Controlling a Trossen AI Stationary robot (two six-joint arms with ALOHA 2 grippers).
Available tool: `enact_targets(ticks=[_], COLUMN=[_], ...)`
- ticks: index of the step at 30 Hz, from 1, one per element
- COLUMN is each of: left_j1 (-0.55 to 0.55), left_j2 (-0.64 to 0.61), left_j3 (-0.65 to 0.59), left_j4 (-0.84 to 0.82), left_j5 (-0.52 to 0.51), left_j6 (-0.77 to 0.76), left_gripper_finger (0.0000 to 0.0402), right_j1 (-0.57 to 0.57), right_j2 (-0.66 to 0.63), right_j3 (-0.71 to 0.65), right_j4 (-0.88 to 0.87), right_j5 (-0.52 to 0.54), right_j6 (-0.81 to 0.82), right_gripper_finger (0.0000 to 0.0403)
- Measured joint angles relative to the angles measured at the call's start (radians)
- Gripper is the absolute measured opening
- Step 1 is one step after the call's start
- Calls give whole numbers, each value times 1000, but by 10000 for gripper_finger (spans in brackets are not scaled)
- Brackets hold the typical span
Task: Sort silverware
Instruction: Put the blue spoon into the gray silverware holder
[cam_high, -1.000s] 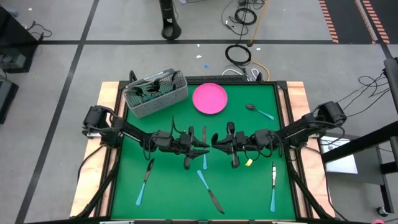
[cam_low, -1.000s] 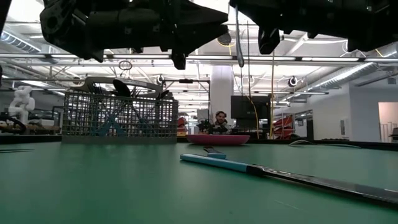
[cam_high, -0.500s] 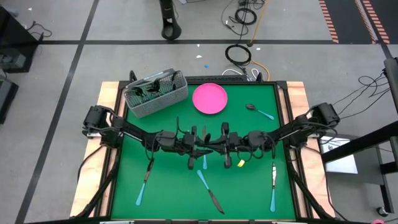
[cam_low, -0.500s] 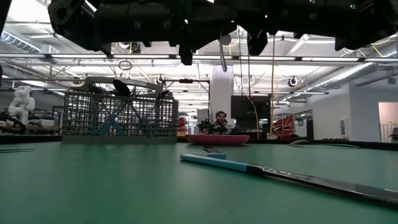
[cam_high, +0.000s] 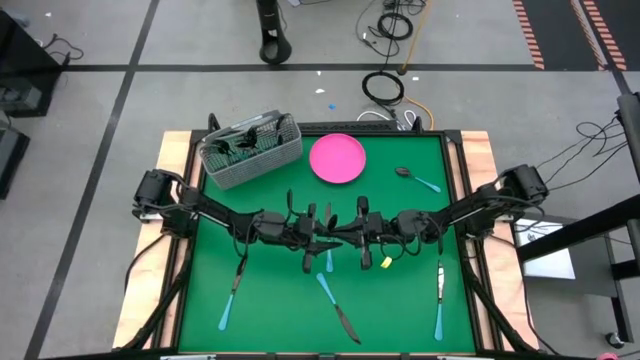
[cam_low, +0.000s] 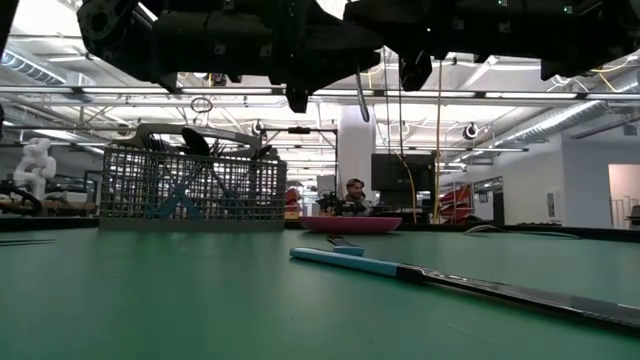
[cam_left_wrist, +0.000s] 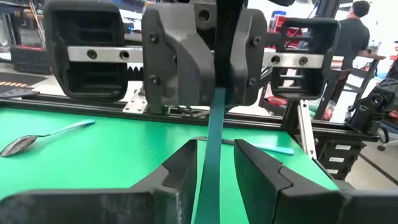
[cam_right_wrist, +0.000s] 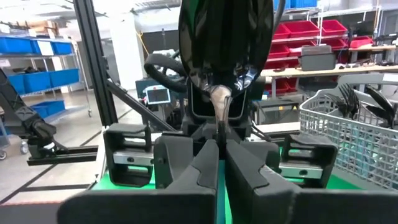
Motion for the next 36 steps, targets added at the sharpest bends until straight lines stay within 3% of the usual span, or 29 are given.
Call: enact_targets(ticks=[29,36], left_j1=[0,0], left_j2=[-76,-76], left_j3=[-20,-20], left_j4=[-36,-29], left_j5=[-3,-3], left_j6=[44,44], left_gripper_finger=[105,43], right_j1=[13,13], right_j2=[-7,-7], right_j3=[-1,-1], right_j4=[-19,-20], right_j5=[-5,-3], right_j6=[-18,-18], right_gripper_finger=[0,0])
